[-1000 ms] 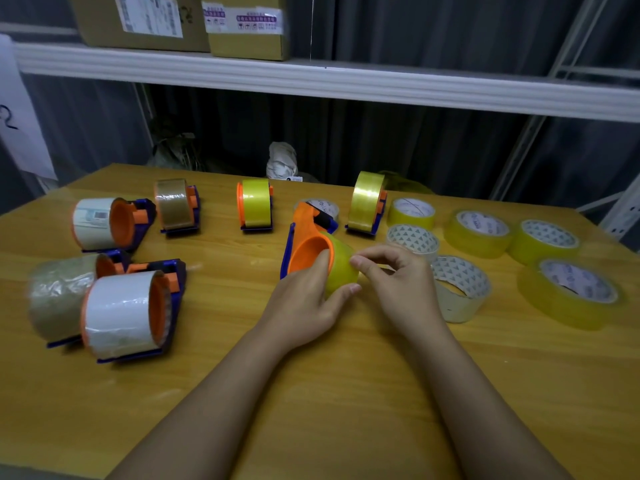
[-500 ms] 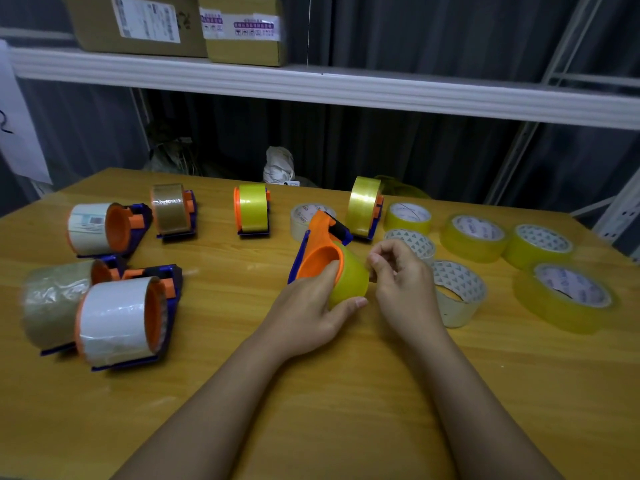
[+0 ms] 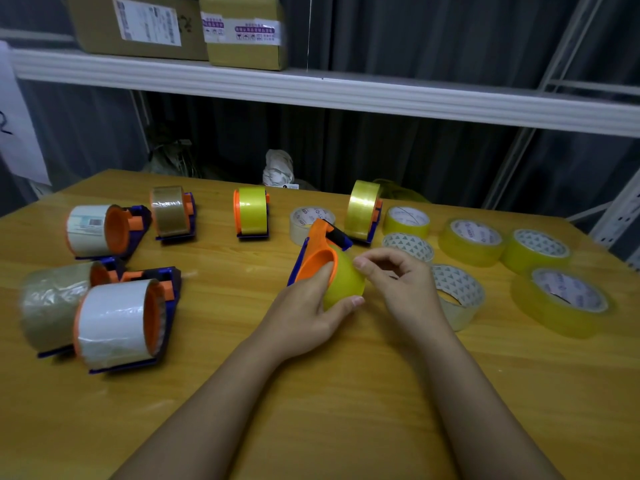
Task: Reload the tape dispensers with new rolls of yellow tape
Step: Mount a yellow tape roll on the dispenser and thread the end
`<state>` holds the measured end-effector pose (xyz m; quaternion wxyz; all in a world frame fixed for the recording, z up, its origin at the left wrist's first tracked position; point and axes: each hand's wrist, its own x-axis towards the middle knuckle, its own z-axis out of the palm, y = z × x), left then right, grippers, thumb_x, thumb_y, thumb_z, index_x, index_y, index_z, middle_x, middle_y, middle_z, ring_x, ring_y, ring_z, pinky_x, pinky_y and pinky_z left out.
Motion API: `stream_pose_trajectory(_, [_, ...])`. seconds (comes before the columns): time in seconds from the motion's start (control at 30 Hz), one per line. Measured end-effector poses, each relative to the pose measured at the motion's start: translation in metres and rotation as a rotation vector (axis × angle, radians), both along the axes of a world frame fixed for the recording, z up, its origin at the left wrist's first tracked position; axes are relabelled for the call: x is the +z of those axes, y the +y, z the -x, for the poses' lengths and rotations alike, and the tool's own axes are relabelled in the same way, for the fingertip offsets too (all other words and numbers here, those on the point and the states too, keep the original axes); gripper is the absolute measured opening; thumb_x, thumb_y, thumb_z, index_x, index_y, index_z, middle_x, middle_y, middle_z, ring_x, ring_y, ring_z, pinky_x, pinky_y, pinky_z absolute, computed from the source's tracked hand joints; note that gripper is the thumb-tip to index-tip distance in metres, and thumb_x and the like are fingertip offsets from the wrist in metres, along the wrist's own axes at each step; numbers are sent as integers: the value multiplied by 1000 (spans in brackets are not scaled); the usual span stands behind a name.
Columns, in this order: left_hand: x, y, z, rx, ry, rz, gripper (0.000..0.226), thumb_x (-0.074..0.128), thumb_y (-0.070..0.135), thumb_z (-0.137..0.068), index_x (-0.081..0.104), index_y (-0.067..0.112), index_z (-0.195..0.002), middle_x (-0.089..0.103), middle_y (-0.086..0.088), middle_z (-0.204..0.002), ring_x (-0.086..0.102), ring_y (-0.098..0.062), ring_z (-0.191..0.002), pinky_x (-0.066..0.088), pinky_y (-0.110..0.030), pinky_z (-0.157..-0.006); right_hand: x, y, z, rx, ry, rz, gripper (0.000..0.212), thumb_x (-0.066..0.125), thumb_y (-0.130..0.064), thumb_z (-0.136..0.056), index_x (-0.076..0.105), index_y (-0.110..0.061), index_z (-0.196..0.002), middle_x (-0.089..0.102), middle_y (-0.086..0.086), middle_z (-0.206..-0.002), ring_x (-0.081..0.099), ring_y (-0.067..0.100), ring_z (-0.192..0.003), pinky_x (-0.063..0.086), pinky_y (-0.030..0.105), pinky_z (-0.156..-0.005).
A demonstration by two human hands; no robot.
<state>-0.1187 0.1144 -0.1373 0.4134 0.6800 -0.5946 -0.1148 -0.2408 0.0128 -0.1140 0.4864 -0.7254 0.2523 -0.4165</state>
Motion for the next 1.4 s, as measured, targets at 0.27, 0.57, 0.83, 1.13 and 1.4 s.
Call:
stream_pose_trajectory(0.27, [-5, -1, -3, -49, 44, 24, 48, 51, 61, -82, 44, 40, -124, 64, 0, -87, 59, -11, -68, 50, -41, -61, 1, -3, 1, 78, -77, -254, 5, 72, -10, -82, 71, -13, -86, 71, 6, -90, 65, 21, -88, 55, 30, -78])
stream_pose_trajectory(0.57, [-2, -1, -3, -57, 142, 15, 38, 55, 67, -75, 56, 44, -105, 68, 0, -85, 65, -17, -76, 52, -50, -69, -1, -5, 3, 52, 2, -299, 4, 73, -23, -82, 75, -20, -79, 72, -1, -89, 66, 18, -95, 54, 33, -84])
stream_pose_trajectory(0.83, [5, 3, -6, -48, 256, 88, 75, 48, 75, -76, 60, 1, -84, 60, -21, -70, 59, -35, -63, 47, -55, -59, 0, -3, 2, -35, 20, -197, 5, 73, -16, -83, 72, -18, -79, 71, 0, -85, 62, 14, -84, 50, 14, -70])
stream_pose_trajectory(1.13, [10, 5, -8, -9, 217, 155, 56, 39, 63, -84, 29, 20, -50, 26, 2, -48, 28, -13, -44, 23, -32, -45, -11, -8, -4, -174, 101, -104, 14, 72, -18, -84, 69, -26, -74, 68, -7, -73, 54, 8, -67, 46, 24, -65])
stream_pose_trajectory(1.4, [8, 6, -17, 56, 212, 141, 53, 56, 54, -84, 41, 15, -50, 29, 13, -47, 29, -6, -44, 21, -22, -44, -13, -9, -6, -240, 180, 65, 22, 69, -22, -87, 60, -32, -70, 63, -2, -103, 58, 13, -97, 44, 17, -76])
